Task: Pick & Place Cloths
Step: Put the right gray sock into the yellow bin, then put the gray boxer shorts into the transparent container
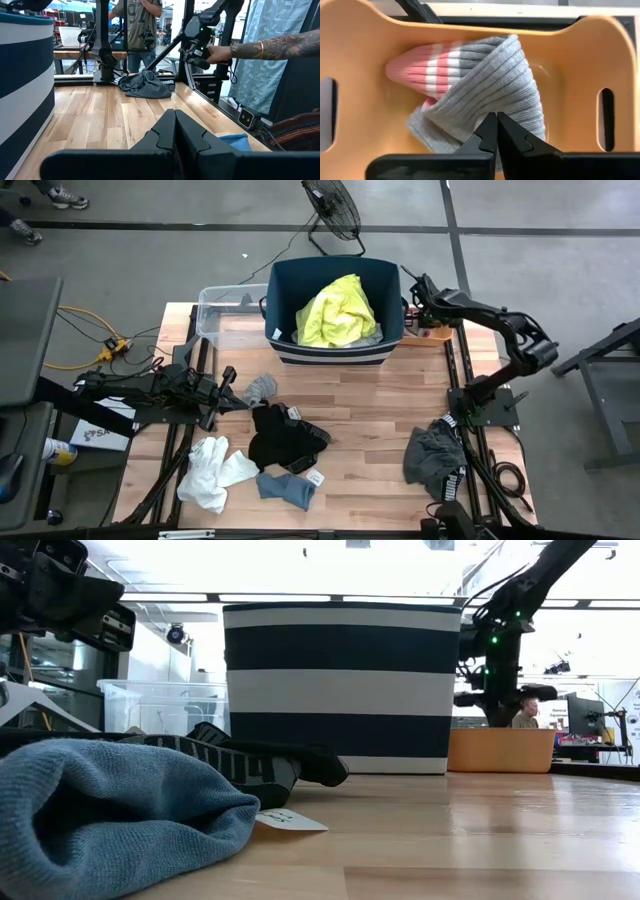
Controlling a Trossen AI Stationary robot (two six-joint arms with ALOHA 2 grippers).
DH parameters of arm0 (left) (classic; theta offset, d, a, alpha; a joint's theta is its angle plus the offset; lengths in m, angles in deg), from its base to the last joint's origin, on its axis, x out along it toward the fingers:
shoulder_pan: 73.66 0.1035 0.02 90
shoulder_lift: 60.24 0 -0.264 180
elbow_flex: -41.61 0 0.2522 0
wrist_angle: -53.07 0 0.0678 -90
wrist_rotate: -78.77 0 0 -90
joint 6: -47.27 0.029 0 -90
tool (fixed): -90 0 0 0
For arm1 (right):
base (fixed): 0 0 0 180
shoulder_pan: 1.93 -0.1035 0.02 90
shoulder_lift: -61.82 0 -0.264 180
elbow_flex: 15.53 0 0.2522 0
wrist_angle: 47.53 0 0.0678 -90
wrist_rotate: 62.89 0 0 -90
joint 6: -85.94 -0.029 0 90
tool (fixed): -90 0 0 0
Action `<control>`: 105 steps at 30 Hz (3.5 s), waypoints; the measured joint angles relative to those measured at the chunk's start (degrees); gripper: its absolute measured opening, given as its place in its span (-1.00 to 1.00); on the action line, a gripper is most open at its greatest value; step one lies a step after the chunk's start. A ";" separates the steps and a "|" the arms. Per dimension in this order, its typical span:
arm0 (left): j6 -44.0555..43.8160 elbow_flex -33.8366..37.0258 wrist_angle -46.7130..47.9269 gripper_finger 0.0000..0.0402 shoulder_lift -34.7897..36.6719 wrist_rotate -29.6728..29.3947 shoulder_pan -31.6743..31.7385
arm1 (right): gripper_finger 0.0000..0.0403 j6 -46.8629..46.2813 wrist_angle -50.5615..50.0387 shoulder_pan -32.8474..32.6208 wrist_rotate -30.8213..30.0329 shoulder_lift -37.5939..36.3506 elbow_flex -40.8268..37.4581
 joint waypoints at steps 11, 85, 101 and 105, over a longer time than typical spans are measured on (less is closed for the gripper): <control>0.01 0.00 0.01 -0.99 0.02 0.00 0.00 | -0.99 3.36 -4.89 -2.83 -1.71 -10.08 0.00; 0.01 0.00 0.00 -0.99 0.02 0.00 0.00 | 0.41 -6.95 -28.48 -86.31 36.83 -2.17 0.00; 0.01 0.00 0.00 -0.99 0.01 0.00 0.01 | 0.41 -2.21 -26.78 -94.02 34.85 10.56 0.00; 0.00 0.01 0.00 -0.99 0.01 0.00 0.01 | 0.41 -2.35 -24.49 -95.80 34.74 11.93 0.00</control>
